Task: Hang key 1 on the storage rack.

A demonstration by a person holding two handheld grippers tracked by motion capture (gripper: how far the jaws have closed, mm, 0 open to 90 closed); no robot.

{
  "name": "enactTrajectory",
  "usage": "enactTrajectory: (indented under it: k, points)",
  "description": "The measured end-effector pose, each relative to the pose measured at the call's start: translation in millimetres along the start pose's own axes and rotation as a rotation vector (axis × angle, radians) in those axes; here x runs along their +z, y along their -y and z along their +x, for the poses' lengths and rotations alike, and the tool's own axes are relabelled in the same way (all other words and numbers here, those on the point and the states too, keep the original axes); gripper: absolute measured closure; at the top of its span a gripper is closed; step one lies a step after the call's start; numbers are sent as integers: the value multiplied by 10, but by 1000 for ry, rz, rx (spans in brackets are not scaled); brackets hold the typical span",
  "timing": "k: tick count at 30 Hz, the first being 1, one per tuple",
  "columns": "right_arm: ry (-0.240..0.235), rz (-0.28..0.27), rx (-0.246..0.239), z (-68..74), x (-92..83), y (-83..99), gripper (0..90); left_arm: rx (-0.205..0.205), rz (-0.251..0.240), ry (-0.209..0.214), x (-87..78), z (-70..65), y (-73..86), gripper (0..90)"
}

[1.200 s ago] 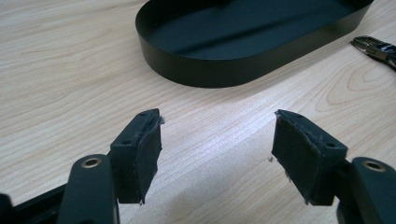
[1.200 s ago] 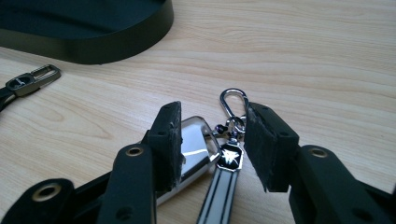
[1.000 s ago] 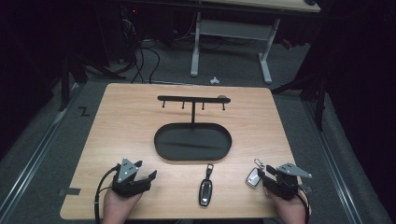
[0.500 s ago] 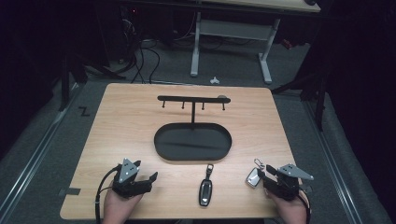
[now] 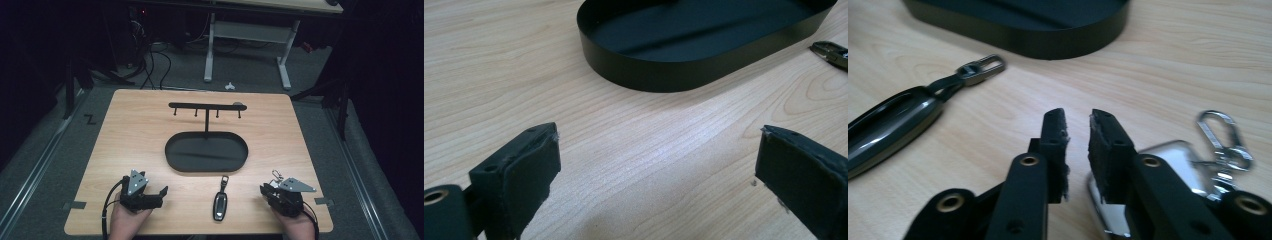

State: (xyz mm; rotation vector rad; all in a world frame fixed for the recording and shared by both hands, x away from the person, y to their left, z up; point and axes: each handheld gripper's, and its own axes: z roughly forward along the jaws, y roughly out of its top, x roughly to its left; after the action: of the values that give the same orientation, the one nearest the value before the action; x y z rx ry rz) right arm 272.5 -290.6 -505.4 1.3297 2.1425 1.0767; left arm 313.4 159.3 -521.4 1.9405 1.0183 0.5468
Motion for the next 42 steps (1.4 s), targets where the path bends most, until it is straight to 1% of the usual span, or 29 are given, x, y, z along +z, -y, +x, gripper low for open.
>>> enactTrajectory:
  k: [2, 3, 4, 5, 6, 10, 11, 13, 16, 18, 19, 21, 23, 24, 26, 28, 29, 33, 36, 38, 41, 42]
  points:
    - [-19, 7, -19, 74, 35, -11, 835, -8, -4, -3, -8, 7, -2, 49]
    - [-19, 7, -19, 74, 35, -11, 835, -8, -4, -3, -8, 7, -2, 49]
    - [-44, 11, -22, 157, 61, -24, 876, -15, -9, -1, -17, 16, -3, 49]
    - [-58, 10, -39, 193, 73, -32, 891, -15, -11, -1, -20, 17, -3, 49]
    - [-58, 10, -39, 193, 73, -32, 891, -15, -11, -1, -20, 17, -3, 49]
    - [-100, 16, -72, 367, 131, -59, 900, -9, -17, 3, -25, 9, -7, 55]
    - [-126, 19, -96, 457, 158, -73, 900, -3, -18, 4, -27, 2, -11, 59]
    - [-161, 18, -104, 551, 178, -88, 900, 2, -22, 3, -26, -4, -14, 60]
    - [-199, 24, -137, 711, 212, -107, 900, 7, -31, 7, -38, -12, -18, 75]
    - [-206, 27, -176, 810, 230, -116, 900, 8, -38, 7, -44, -17, -22, 89]
    - [-221, 25, -180, 846, 237, -121, 900, 8, -37, 9, -44, -18, -23, 89]
    - [-230, 28, -200, 906, 250, -129, 900, 6, -36, 12, -43, -17, -23, 89]
    - [-237, 32, -206, 928, 258, -129, 900, 3, -29, 17, -33, -18, -20, 87]
    - [-263, 38, -207, 959, 277, -124, 899, 7, -22, 13, -27, -20, -17, 87]
    - [-278, 41, -220, 999, 292, -119, 899, 7, -25, 11, -31, -17, -19, 87]
    - [-283, 45, -223, 1017, 299, -118, 898, 5, -26, 10, -35, -12, -20, 87]
    - [-286, 52, -233, 1046, 317, -114, 899, 1, -28, 7, -43, 2, -18, 87]
    - [-294, 75, -246, 1073, 351, -96, 899, -5, -33, 3, -50, 15, -14, 87]
    - [-295, 90, -249, 1066, 365, -83, 900, -4, -33, 4, -50, 13, -15, 87]
    - [-294, 92, -242, 1058, 362, -80, 900, 0, -28, 4, -49, 10, -15, 87]
    - [-284, 88, -238, 1021, 353, -77, 900, 0, -30, 3, -54, 9, -14, 88]
    - [-274, 90, -231, 982, 336, -70, 900, -1, -30, 2, -56, 12, -12, 88]
